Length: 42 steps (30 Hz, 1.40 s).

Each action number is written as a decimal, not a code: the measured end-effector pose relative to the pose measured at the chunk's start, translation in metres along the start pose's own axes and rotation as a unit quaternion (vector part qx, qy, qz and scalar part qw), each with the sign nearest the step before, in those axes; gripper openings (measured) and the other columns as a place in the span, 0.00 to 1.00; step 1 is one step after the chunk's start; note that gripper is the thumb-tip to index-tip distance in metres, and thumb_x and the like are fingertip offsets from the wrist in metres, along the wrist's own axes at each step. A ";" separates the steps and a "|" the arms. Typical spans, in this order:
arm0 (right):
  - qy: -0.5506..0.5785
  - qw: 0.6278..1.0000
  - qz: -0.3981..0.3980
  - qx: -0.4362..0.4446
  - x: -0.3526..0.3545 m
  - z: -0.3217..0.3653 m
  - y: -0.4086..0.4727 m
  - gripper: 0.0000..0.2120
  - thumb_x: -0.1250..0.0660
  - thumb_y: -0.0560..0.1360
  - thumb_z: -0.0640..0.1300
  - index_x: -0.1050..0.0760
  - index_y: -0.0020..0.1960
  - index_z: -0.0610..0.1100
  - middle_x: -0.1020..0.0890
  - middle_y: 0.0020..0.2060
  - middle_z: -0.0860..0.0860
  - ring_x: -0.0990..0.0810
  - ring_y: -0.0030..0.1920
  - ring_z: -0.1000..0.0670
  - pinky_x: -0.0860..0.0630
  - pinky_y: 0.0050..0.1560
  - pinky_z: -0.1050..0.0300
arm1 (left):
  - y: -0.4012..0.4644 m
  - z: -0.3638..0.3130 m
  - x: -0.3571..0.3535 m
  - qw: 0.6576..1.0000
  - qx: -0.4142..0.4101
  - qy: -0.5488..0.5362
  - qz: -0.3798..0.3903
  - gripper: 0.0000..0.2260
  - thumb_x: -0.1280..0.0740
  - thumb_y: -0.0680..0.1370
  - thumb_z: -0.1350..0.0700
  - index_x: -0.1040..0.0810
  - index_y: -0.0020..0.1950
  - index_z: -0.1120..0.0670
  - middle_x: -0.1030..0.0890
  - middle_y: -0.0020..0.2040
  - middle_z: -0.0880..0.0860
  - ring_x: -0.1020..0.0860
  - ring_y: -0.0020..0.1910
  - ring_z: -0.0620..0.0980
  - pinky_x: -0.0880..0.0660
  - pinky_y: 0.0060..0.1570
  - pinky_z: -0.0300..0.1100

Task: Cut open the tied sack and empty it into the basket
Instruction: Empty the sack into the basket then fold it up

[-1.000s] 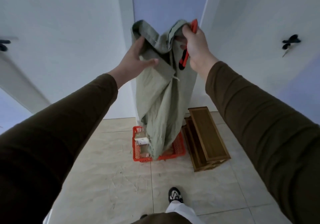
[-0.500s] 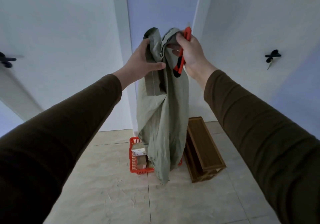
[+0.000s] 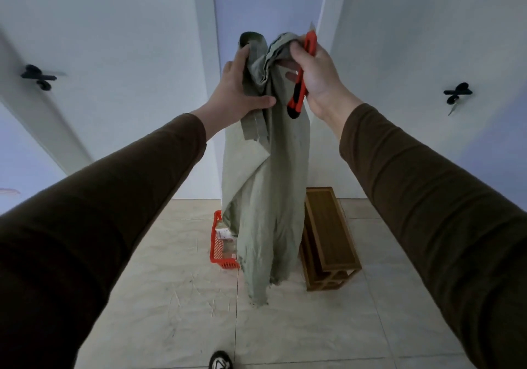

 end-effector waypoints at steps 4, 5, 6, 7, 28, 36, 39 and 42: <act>0.024 0.999 0.042 -0.025 0.006 -0.008 -0.021 0.08 0.39 0.87 0.43 0.22 0.59 0.45 0.15 0.55 0.49 0.16 0.60 0.48 0.22 0.57 0.56 | -0.024 -0.005 -0.012 1.000 0.017 0.004 -0.024 0.47 0.17 0.68 0.50 0.41 0.80 0.50 0.31 0.71 0.53 0.27 0.67 0.51 0.25 0.67 0.48; 0.027 0.998 0.054 -0.030 0.006 -0.010 -0.026 0.08 0.39 0.87 0.42 0.22 0.60 0.43 0.14 0.55 0.48 0.15 0.58 0.48 0.21 0.56 0.56 | -0.029 -0.006 -0.015 1.000 0.020 -0.006 -0.023 0.45 0.17 0.68 0.51 0.40 0.77 0.50 0.29 0.70 0.53 0.25 0.66 0.52 0.23 0.65 0.47; 0.027 0.997 0.066 -0.034 0.006 -0.012 -0.031 0.09 0.40 0.87 0.41 0.23 0.62 0.41 0.15 0.55 0.47 0.16 0.58 0.49 0.21 0.56 0.56 | -0.034 -0.006 -0.017 0.999 0.024 -0.018 -0.020 0.42 0.17 0.68 0.52 0.39 0.74 0.50 0.26 0.68 0.53 0.23 0.65 0.51 0.21 0.62 0.45; 0.023 0.996 0.076 -0.036 0.006 -0.013 -0.035 0.10 0.40 0.87 0.41 0.23 0.64 0.40 0.15 0.56 0.47 0.16 0.58 0.48 0.21 0.57 0.55 | -0.038 -0.006 -0.018 0.999 0.029 -0.028 -0.016 0.40 0.17 0.69 0.53 0.39 0.72 0.48 0.23 0.65 0.51 0.20 0.61 0.47 0.19 0.57 0.39; -0.247 0.969 0.011 -0.024 0.022 -0.058 -0.081 0.15 0.43 0.88 0.48 0.26 0.72 0.49 0.21 0.59 0.49 0.20 0.44 0.54 0.21 0.43 0.63 | -0.061 0.018 -0.011 0.965 0.180 -0.190 0.024 0.14 0.35 0.84 0.61 0.23 0.69 0.60 0.17 0.62 0.60 0.17 0.58 0.57 0.20 0.62 0.52; -0.243 0.957 0.109 -0.118 0.020 -0.108 -0.109 0.37 0.26 0.76 0.61 0.35 0.80 0.55 0.30 0.78 0.50 0.31 0.76 0.48 0.33 0.76 0.48 | -0.071 0.045 -0.006 0.905 0.295 -0.301 0.062 0.13 0.31 0.83 0.48 0.17 0.56 0.59 0.10 0.44 0.54 0.11 0.42 0.53 0.16 0.40 0.43; -0.216 0.952 0.161 -0.144 0.005 -0.120 -0.110 0.47 0.21 0.72 0.60 0.41 0.84 0.55 0.35 0.81 0.51 0.35 0.79 0.48 0.36 0.79 0.47 | -0.073 0.055 -0.008 0.889 0.328 -0.314 0.064 0.18 0.31 0.82 0.44 0.17 0.57 0.59 0.10 0.48 0.56 0.11 0.44 0.54 0.16 0.40 0.44; -0.231 0.952 0.142 -0.138 -0.004 -0.130 -0.110 0.43 0.19 0.70 0.57 0.34 0.80 0.52 0.26 0.75 0.52 0.27 0.73 0.49 0.30 0.76 0.44 | -0.074 0.068 -0.007 0.879 0.341 -0.326 0.061 0.19 0.34 0.83 0.42 0.18 0.58 0.58 0.10 0.46 0.55 0.11 0.43 0.53 0.16 0.38 0.43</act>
Point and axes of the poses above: each hand's wrist, its own y-axis towards the middle knuckle, its own x-axis out of the back of the hand, z = x × y, the point moved 1 cm from there along y, towards the middle knuckle
